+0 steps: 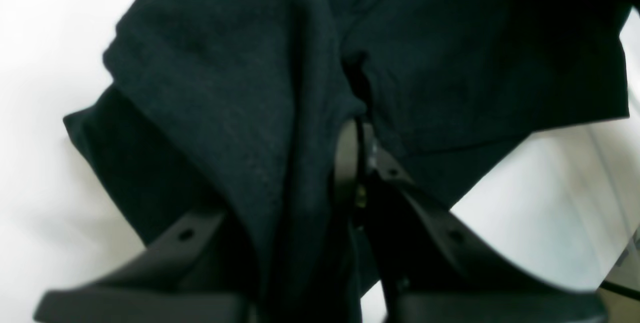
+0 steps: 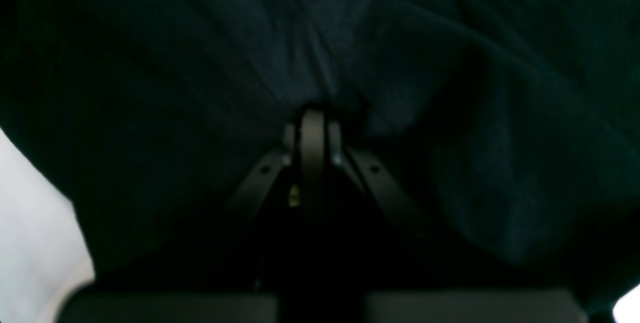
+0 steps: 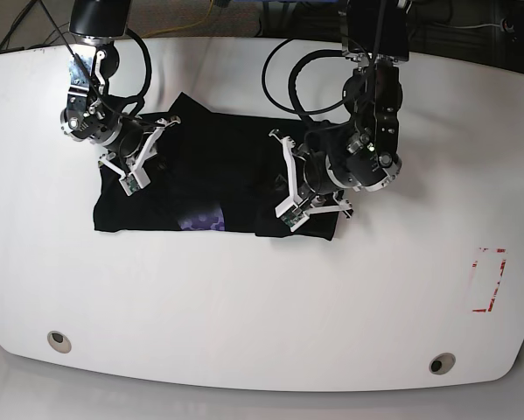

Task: Layout the t-shirt on the table in an organized manner, then fold the t-shirt properly
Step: 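Fold the grasped shirt end with the left gripper toward the right gripper, then release the folded end and move the left gripper back to the fold edge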

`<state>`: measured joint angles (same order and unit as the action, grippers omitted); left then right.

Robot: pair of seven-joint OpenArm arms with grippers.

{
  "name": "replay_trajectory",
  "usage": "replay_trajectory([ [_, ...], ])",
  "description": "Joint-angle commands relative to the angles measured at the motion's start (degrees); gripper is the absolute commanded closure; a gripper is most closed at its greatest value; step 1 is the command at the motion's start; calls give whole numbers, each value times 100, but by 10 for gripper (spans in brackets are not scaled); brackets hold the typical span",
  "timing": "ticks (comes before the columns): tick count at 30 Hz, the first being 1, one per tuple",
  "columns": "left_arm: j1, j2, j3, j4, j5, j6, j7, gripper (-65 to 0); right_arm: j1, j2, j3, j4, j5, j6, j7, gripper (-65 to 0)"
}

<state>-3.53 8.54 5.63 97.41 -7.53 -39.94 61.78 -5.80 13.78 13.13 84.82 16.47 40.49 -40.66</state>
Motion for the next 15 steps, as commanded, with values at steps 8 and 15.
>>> replay_trajectory([
  [8, -355, 46, 48, -259, -596, -6, -116, -374, -31, 7, -25, -2, -227, -49, -272, 0],
  [15, -610, 46, 690, -189, -1106, -6, 147, -450, -13, 7, -25, -2, -245, -49, -272, 0],
])
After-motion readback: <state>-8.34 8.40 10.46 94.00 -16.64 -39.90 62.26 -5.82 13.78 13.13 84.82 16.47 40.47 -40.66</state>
